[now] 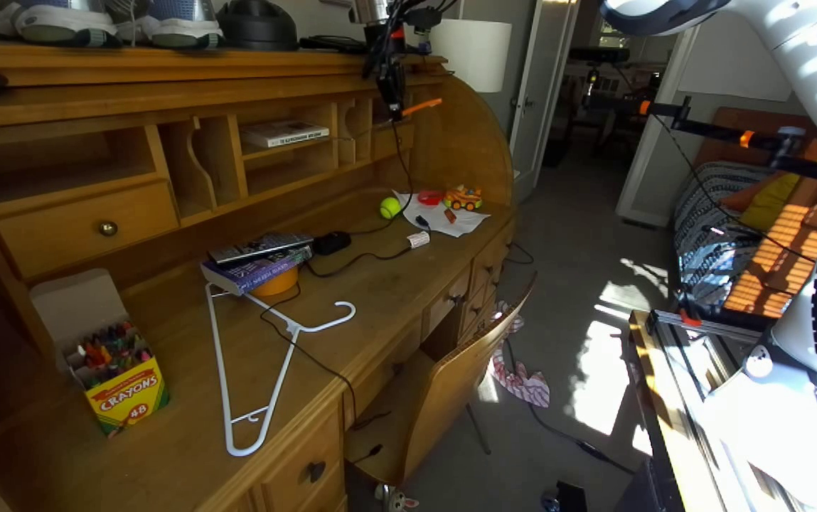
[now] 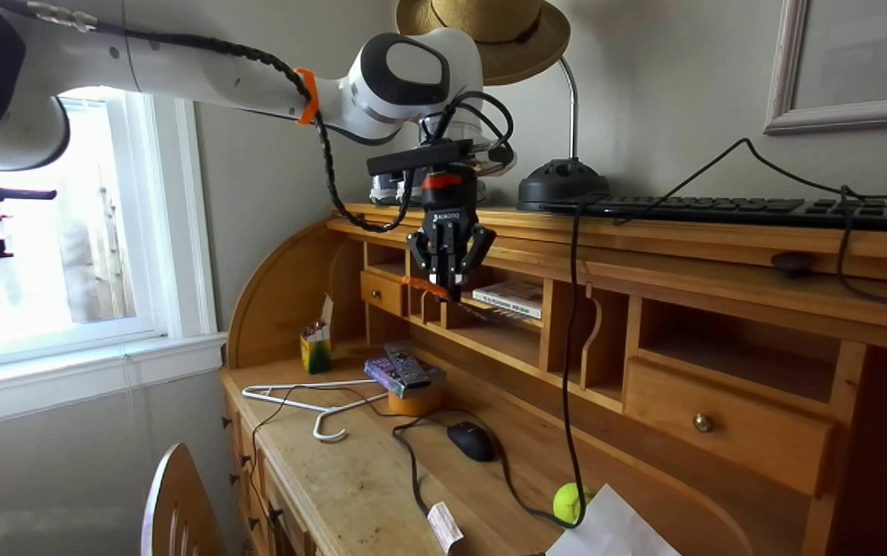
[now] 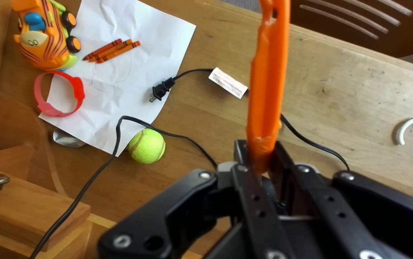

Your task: Use the spatula to place the white book on the desktop.

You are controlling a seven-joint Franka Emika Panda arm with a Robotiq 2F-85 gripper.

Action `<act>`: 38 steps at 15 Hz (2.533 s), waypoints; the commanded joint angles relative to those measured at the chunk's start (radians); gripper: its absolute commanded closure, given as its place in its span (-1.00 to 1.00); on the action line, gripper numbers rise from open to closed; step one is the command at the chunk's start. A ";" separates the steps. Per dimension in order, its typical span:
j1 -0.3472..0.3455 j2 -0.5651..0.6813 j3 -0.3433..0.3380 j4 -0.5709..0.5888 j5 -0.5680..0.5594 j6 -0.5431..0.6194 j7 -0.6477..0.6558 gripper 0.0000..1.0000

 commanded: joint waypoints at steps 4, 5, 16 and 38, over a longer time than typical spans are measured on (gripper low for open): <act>-0.019 0.092 0.015 0.167 -0.002 -0.117 -0.006 0.91; -0.020 0.100 0.015 0.182 -0.001 -0.125 -0.007 0.91; -0.037 0.187 0.019 0.349 0.001 -0.196 -0.005 0.91; -0.025 0.231 0.022 0.393 0.011 -0.173 0.090 0.91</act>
